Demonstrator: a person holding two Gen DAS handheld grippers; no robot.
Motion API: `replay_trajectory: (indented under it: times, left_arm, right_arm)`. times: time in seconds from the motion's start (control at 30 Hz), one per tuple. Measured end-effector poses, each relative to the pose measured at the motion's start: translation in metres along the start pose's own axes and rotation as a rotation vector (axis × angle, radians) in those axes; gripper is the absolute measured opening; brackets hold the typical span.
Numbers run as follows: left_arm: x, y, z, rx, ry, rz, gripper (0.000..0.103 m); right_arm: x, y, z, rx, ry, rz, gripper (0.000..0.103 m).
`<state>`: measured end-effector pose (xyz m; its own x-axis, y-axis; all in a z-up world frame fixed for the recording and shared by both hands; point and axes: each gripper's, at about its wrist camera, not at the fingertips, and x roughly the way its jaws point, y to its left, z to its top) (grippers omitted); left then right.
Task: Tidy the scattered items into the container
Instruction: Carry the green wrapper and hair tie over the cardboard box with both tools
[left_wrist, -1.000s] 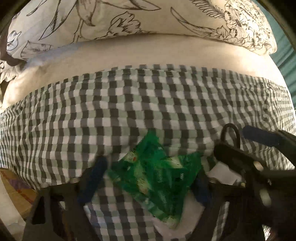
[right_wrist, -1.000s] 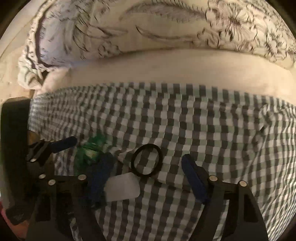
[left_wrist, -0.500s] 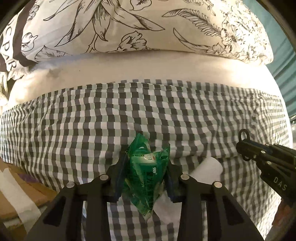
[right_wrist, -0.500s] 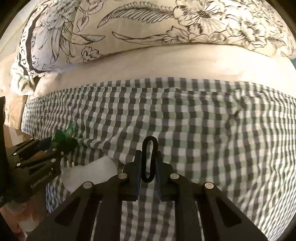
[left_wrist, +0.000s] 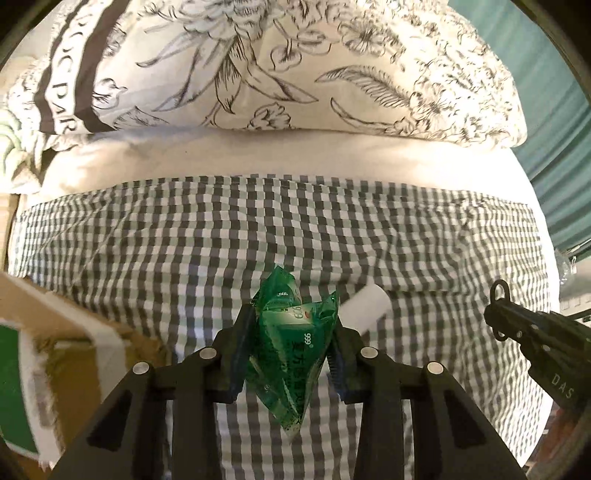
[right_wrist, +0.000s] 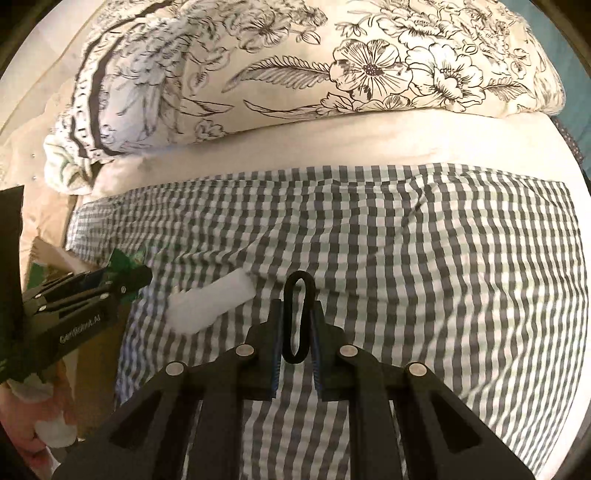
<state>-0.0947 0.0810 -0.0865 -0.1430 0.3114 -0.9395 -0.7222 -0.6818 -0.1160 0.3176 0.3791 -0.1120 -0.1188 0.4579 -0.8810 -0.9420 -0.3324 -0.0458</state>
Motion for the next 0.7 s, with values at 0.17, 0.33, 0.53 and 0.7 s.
replay_trajectory:
  times: [0.17, 0.33, 0.53, 0.7]
  left_arm:
    - [-0.031, -0.012, -0.005, 0.009, -0.028, 0.008, 0.037]
    - [-0.064, -0.025, -0.014, 0.020, -0.055, -0.017, 0.037]
    - [-0.102, -0.045, -0.029, 0.057, -0.075, -0.050, 0.037]
    - [-0.133, -0.046, -0.036, 0.055, -0.118, -0.073, 0.037]
  right_arm:
    - [-0.041, 0.006, -0.018, -0.019, -0.033, 0.011, 0.013]
    - [-0.088, 0.012, -0.036, -0.049, -0.074, 0.006, 0.013]
    - [-0.140, 0.019, -0.054, -0.084, -0.113, 0.000, 0.013]
    - [-0.173, 0.031, -0.060, -0.131, -0.144, 0.019, 0.013]
